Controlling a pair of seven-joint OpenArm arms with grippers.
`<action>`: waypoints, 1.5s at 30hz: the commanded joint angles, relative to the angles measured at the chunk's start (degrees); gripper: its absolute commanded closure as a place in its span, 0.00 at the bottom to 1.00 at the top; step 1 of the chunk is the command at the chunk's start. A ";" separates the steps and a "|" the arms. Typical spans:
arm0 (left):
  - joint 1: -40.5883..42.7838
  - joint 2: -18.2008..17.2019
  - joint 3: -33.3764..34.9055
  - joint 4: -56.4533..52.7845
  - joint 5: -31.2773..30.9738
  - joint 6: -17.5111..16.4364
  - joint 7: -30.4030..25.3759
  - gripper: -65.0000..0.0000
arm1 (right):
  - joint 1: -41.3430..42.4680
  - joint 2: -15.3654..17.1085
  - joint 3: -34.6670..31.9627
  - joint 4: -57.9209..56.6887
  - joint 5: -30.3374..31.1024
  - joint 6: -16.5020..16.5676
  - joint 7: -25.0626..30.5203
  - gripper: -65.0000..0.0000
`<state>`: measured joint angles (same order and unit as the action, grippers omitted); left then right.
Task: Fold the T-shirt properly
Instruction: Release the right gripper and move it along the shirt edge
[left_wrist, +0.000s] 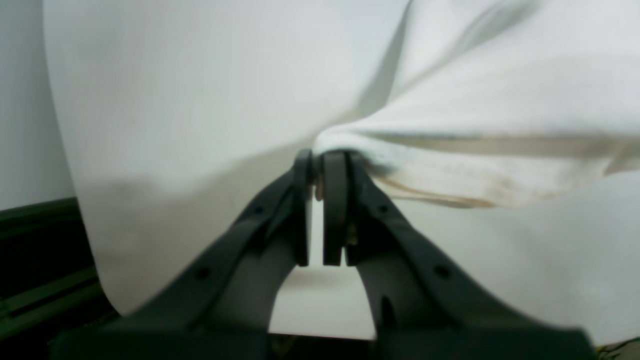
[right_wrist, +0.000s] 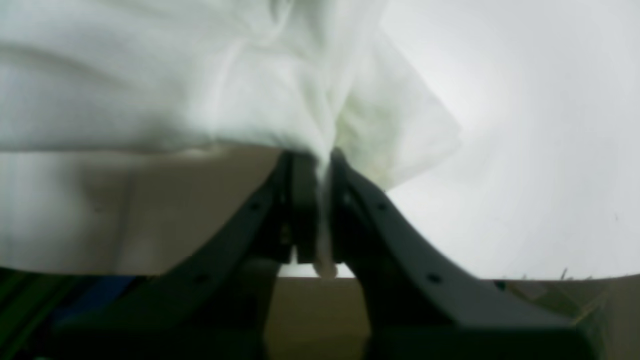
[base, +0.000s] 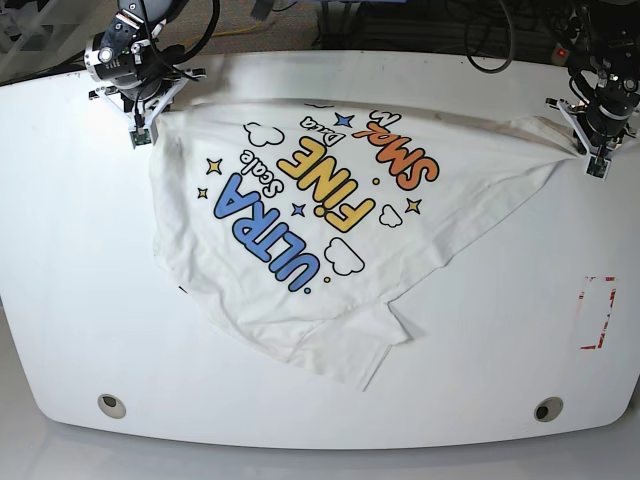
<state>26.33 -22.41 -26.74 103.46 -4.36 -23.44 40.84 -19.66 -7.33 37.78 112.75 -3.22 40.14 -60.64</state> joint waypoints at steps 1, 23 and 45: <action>-0.17 -1.19 -0.55 0.23 0.62 0.54 -0.62 1.00 | 0.01 0.26 0.07 1.14 -0.25 -0.14 0.38 0.77; -0.17 -1.19 -0.29 0.14 0.71 0.45 -0.71 1.00 | 14.34 2.98 -2.92 -0.27 4.50 -0.14 -0.06 0.45; -0.88 -2.95 -0.29 0.14 0.71 0.45 -0.71 1.00 | 36.76 12.56 -4.77 -34.99 3.09 -0.14 5.13 0.45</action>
<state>25.93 -24.21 -26.55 102.80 -3.88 -23.38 40.77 15.55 3.84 33.04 78.89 -1.23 39.94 -57.01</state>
